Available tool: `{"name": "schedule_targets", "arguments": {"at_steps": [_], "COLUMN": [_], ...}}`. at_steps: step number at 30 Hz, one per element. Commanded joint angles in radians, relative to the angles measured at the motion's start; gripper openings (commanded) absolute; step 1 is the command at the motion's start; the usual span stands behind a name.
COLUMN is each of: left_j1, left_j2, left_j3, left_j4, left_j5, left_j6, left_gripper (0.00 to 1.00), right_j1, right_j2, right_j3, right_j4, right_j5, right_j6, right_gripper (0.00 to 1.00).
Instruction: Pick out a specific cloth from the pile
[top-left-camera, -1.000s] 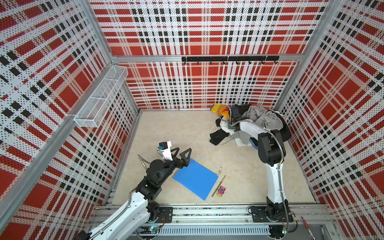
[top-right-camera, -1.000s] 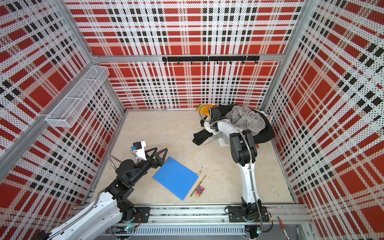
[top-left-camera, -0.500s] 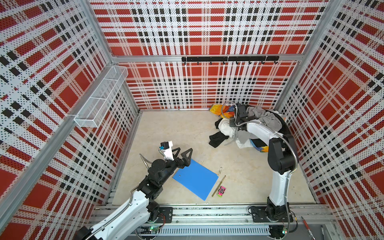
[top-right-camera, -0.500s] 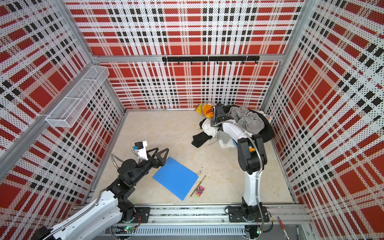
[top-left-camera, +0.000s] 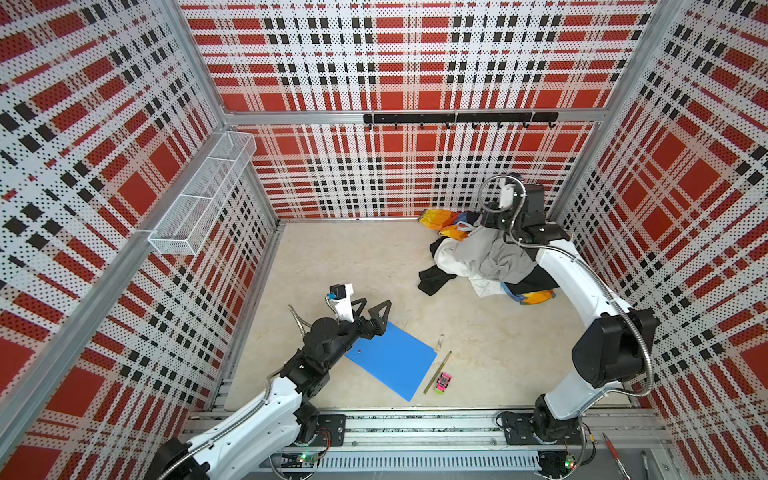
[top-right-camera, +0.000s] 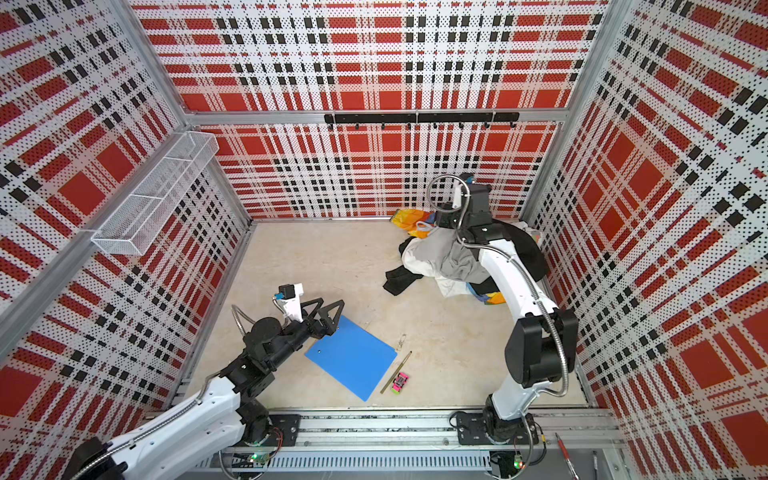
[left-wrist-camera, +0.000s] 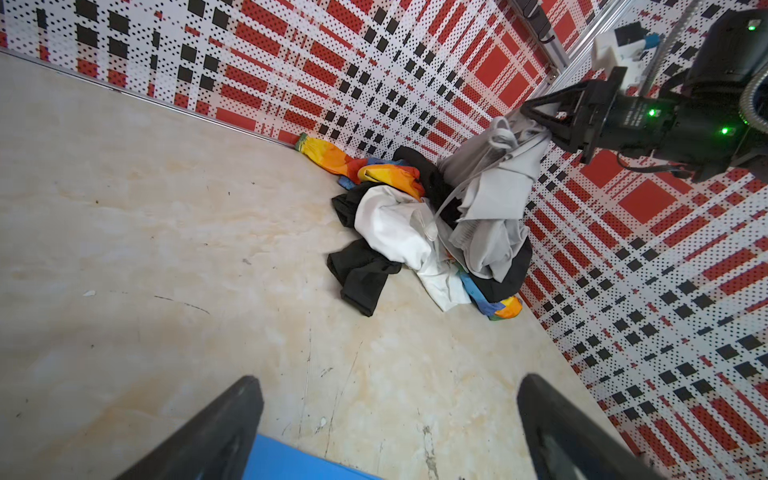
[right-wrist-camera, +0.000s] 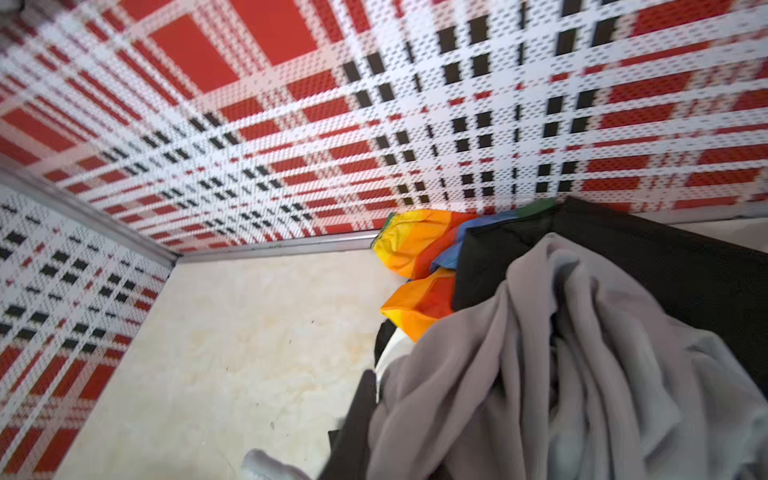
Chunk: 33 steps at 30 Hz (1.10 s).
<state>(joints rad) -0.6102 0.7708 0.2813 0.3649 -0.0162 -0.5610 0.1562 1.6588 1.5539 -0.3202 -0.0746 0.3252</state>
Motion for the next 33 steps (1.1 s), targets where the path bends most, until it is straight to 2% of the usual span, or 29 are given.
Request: {"name": "schedule_targets", "arguments": {"at_steps": [1, 5, 8, 12, 13, 15, 17, 22, 28, 33], "left_j1": [-0.012, -0.013, -0.013, -0.013, -0.013, -0.013, -0.013, -0.013, -0.011, -0.012], "left_j2": [0.011, 0.025, 0.033, 0.035, 0.032, 0.024, 0.011, -0.010, -0.030, -0.028], "left_j3": [0.024, 0.020, 0.021, 0.012, 0.006, -0.007, -0.018, -0.027, -0.022, -0.026], "left_j4": [0.051, 0.065, 0.070, 0.071, 0.073, 0.077, 0.078, 0.072, 0.048, 0.045], "left_j5": [-0.008, -0.010, -0.006, -0.012, -0.016, -0.022, -0.025, -0.027, -0.030, -0.037], "left_j6": [0.007, 0.007, 0.006, 0.000, -0.003, -0.010, -0.014, -0.014, -0.011, -0.009], "left_gripper": [0.99, 0.99, 0.99, 0.99, 0.99, 0.99, 0.99, 0.99, 0.99, 0.99], "right_j1": [-0.079, -0.115, -0.110, -0.026, 0.013, 0.082, 0.151, 0.261, 0.281, 0.281], "right_j2": [0.002, 0.051, 0.063, 0.036, 0.038, 0.044, 0.055, 0.158, 0.311, 0.421], "right_j3": [-0.088, -0.159, -0.193, -0.219, -0.207, -0.191, -0.176, -0.096, -0.002, 0.067], "right_j4": [0.035, 0.000, 0.006, 0.058, 0.054, 0.052, 0.058, 0.036, -0.014, -0.096], "right_j5": [0.090, 0.241, 0.278, 0.334, 0.381, 0.447, 0.491, 0.477, 0.295, 0.219], "right_j6": [0.037, 0.025, 0.014, -0.049, -0.076, -0.112, -0.137, -0.147, -0.130, -0.164], "right_gripper": [0.02, 0.11, 0.33, 0.82, 0.89, 0.97, 1.00, 1.00, 1.00, 1.00]}}
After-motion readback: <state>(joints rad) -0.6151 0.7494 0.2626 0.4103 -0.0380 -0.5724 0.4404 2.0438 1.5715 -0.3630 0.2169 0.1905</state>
